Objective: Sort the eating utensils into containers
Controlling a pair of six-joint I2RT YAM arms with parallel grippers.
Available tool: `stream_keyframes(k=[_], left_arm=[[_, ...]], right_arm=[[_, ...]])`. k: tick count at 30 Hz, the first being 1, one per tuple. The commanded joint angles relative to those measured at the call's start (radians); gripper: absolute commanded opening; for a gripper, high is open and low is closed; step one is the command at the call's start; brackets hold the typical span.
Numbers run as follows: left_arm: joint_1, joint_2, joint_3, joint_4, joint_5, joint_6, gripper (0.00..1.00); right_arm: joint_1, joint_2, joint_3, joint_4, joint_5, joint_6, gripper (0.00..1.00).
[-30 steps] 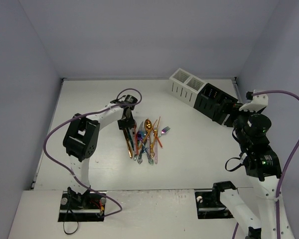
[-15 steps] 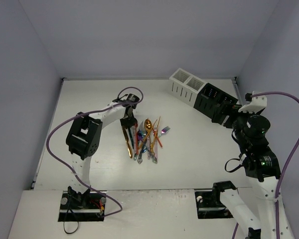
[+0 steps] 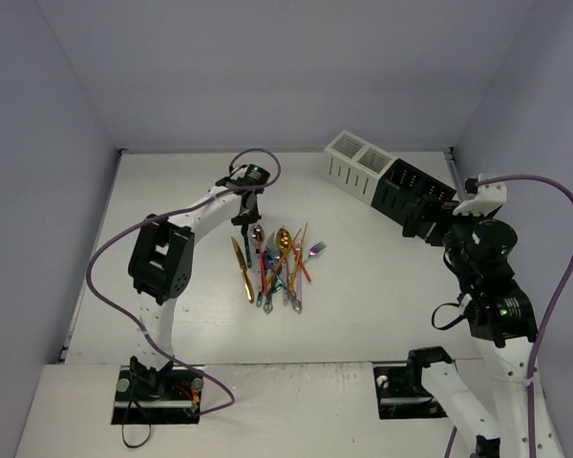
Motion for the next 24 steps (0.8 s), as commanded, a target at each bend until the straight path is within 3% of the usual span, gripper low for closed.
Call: stream_keyframes(k=[1,6,12,17,24], left_arm=[[0.020,-0.100,0.073,0.040,-0.085,0.110,0.00],[0.025,-0.220,0.044,0.171,-0.045,0.253,0.00],[0.004,-0.492,-0.162,0.461,0.215,0.433,0.00],[-0.026,-0.667,-0.293,0.641,0.412,0.482,0.00],[-0.133,-0.760,-0.329,0.692,0.574,0.585,0.00]], right_arm=[[0.012,0.032,0.043,0.057,-0.065,-0.014,1.00],[0.020,0.088,0.094,0.057,-0.169,-0.010,0.99],[0.023,0.232,0.227,0.057,-0.393,0.055,0.96],[0.029,0.373,0.349,0.061,-0.555,0.162,0.93],[0.129,0.531,0.496,0.079,-0.626,0.266,0.92]])
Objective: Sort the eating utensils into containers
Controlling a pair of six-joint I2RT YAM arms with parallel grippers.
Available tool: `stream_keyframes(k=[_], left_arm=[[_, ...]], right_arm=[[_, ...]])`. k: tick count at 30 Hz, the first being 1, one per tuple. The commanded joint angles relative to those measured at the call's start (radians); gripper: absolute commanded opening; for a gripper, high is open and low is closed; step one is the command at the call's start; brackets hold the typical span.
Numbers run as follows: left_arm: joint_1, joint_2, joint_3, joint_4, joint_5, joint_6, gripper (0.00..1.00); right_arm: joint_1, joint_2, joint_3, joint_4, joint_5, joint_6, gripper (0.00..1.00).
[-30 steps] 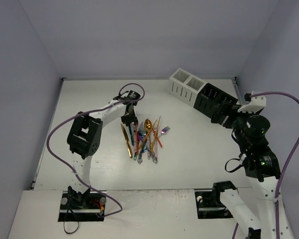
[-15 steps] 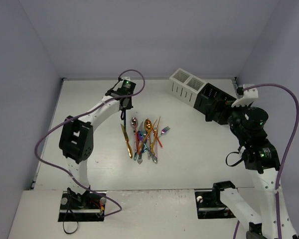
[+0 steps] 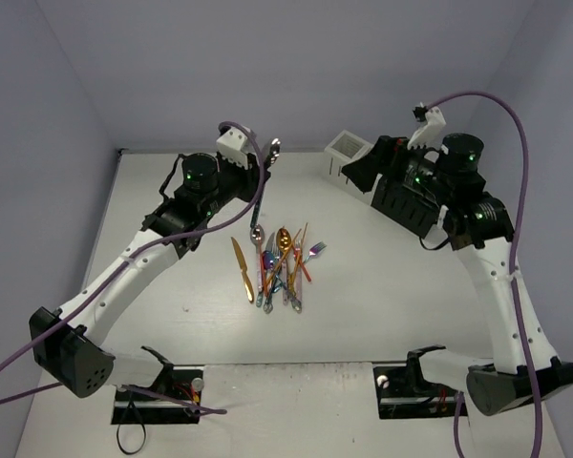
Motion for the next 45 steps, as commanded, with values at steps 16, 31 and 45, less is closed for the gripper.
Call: stream_keyframes(k=[16,31,45], left_arm=[[-0.185,-0.065,-0.002,0.127,0.125,0.238,0.00],[-0.197,-0.064,-0.011,0.140,0.130,0.278,0.00],[-0.192,-0.106,-0.129,0.135,-0.169,0.224,0.70]], right_arm=[[0.264,0.147,0.105,0.134,0.054,0.154,0.79],[0.281,0.163,0.040,0.140,0.111,0.172,0.16],[0.271,0.203,0.122,0.142,0.185,0.102,0.00]])
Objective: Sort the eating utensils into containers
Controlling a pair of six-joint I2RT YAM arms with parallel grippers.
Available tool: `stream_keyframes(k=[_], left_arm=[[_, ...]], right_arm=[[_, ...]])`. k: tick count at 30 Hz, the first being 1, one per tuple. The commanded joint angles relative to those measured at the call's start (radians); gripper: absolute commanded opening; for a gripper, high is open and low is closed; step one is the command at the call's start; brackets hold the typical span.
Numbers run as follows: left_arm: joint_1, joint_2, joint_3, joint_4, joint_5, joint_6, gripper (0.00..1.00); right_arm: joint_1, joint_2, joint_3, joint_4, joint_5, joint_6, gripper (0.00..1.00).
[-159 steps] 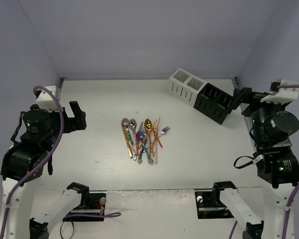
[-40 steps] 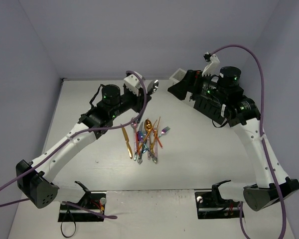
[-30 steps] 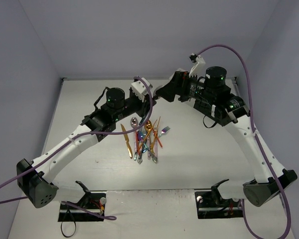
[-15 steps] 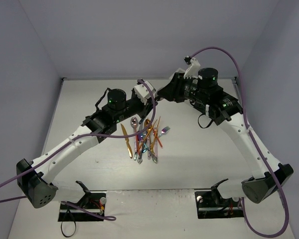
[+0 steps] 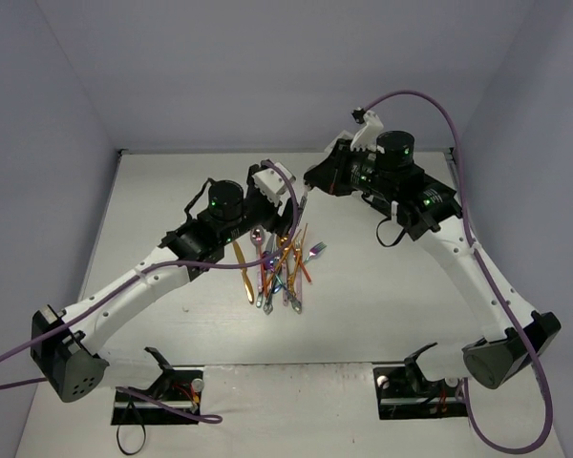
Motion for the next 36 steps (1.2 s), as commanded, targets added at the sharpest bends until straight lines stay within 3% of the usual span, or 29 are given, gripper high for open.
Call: stream_keyframes(k=[1,5,8,18,29,36], left_arm=[[0.005,-0.079,-0.039,0.061,-0.222,-0.034,0.74],[0.013,-0.109,-0.069,-0.026,-0.343,-0.130,0.81],[0.036,-0.145,-0.102,-0.197,-0.430,-0.257,0.82],[0.048,-0.250,-0.248,-0.445,-0.430,-0.508,0.82],[0.049,-0.287,-0.298,-0.513,-0.444,-0.594,0.82],[0.050,-0.284,-0.297,-0.533,-0.456,-0.586,0.82]], right_arm=[[-0.022,0.041,0.099,0.065,0.071,-0.076,0.00],[-0.052,0.096,0.165,0.066,0.114,-0.130,0.00],[-0.136,0.188,0.264,0.070,0.156,-0.179,0.00],[-0.239,0.443,0.519,0.124,0.221,-0.285,0.00],[-0.284,0.600,0.572,0.316,0.219,-0.317,0.00],[-0.295,0.698,0.638,0.343,0.218,-0.301,0.00]])
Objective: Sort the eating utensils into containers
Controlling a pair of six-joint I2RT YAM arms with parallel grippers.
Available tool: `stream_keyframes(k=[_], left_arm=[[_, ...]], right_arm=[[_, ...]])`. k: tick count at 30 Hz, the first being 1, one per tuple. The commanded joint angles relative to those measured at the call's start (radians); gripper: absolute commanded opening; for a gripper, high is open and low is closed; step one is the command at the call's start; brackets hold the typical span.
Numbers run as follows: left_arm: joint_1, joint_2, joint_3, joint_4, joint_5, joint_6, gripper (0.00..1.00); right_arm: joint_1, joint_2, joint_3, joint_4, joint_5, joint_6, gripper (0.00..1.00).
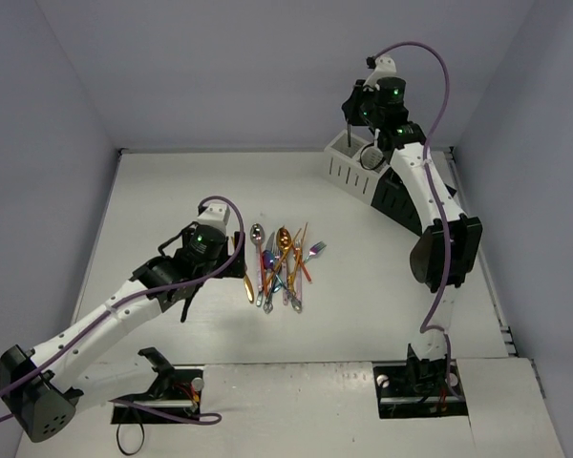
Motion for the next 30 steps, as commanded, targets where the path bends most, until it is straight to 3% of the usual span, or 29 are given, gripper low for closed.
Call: stream_keyframes(k=[1,19,22,24,30], left_arm=[[0.004,-0.012,0.011,0.000,-0.027,-0.020,0.82],[0.005,0.032,0.042,-0.049,0.000,-0.053,0.82],[0.005,0.043,0.046,-0.053,0.004,-0.069,0.82],[0.005,0.051,0.049,-0.053,0.012,-0.081,0.82],[0.005,0.086,0.064,-0.056,0.038,-0.121,0.82]], right_arm=[[-0.010,0.017,0.085,0.146,0.006,0.010,0.00],[-0.009,0.084,-0.052,0.142,0.195,0.107,0.00],[-0.010,0.108,-0.045,0.142,0.194,0.114,0.11],[-0.009,0.122,-0.039,0.141,0.188,0.118,0.27],[0.001,0.064,-0.048,0.140,0.167,0.105,0.46]])
